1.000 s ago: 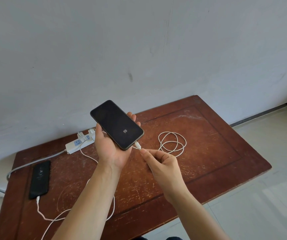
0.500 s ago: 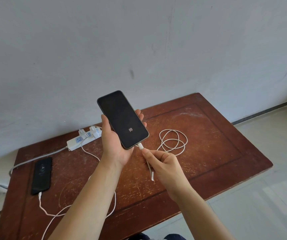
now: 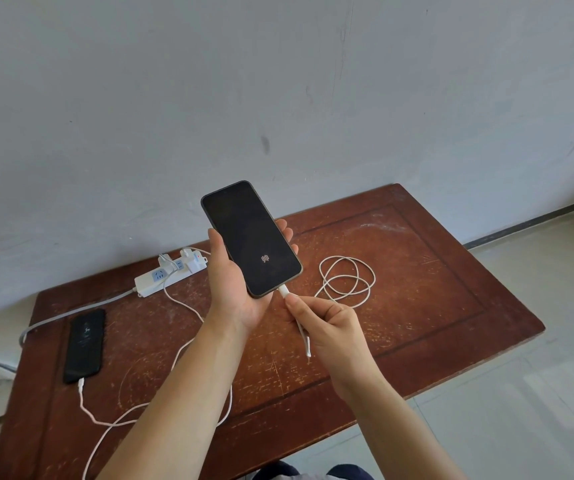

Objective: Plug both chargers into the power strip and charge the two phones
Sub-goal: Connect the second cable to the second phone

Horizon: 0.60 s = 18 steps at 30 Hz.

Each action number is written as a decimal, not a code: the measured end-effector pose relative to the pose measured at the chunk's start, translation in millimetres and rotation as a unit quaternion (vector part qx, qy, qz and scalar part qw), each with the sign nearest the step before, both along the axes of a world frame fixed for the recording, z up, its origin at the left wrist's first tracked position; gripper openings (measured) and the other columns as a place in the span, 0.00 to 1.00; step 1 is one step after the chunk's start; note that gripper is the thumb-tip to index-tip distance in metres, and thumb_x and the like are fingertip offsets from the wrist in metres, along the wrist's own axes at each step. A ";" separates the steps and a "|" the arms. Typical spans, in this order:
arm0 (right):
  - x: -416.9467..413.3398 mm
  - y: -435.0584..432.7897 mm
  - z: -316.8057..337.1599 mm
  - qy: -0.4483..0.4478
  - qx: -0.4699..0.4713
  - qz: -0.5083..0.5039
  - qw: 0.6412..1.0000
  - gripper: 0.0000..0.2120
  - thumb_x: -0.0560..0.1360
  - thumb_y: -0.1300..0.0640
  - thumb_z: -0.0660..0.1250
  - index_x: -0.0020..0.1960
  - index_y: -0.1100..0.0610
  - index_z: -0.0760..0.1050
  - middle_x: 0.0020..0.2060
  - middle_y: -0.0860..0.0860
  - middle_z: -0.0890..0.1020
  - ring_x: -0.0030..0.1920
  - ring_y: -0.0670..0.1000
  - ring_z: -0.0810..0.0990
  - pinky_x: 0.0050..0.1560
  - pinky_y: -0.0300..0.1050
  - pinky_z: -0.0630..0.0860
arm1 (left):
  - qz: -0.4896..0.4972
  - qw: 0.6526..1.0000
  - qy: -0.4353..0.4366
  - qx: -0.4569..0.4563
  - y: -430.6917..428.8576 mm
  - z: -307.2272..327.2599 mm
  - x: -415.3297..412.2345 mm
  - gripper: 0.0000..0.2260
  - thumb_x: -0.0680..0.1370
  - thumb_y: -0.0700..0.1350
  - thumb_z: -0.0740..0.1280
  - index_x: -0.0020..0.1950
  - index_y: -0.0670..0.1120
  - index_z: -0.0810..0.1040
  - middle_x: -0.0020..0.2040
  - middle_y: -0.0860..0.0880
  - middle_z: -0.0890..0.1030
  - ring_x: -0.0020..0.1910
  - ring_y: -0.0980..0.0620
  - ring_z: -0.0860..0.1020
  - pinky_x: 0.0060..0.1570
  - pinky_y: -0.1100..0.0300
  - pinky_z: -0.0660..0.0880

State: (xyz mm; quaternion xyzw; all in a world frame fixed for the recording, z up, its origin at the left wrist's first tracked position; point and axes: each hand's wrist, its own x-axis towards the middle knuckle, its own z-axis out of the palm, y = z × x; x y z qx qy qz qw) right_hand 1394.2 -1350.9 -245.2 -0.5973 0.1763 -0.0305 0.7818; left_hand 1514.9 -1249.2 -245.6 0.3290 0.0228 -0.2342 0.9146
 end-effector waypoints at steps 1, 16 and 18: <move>-0.2 0.0 0.1 -0.001 0.002 0.000 1.000 0.11 0.71 0.43 0.71 0.43 0.47 0.89 0.39 0.49 0.89 0.38 0.43 0.84 0.41 0.33 0.79 | -0.002 1.000 0.001 0.001 0.0 -0.1 -0.6 0.30 0.80 0.67 0.54 0.70 0.47 0.75 0.63 0.40 0.81 0.63 0.40 0.79 0.57 0.44 0.78; 3.6 -16.0 -7.3 0.021 -0.001 -0.017 1.000 0.10 0.80 0.48 0.67 0.55 0.47 0.86 0.46 0.50 0.89 0.44 0.45 0.86 0.45 0.36 0.80 | -0.004 0.995 0.024 0.101 15.6 -6.3 -1.4 0.24 0.78 0.66 0.60 0.58 0.51 0.84 0.58 0.45 0.85 0.58 0.42 0.83 0.51 0.44 0.82; 4.3 -19.1 -9.9 0.031 0.004 -0.022 0.999 0.10 0.80 0.48 0.67 0.54 0.47 0.87 0.45 0.50 0.89 0.43 0.45 0.85 0.46 0.38 0.80 | -0.009 0.993 0.025 0.115 17.5 -7.4 -3.8 0.23 0.78 0.65 0.60 0.57 0.51 0.85 0.59 0.45 0.85 0.57 0.41 0.83 0.49 0.43 0.82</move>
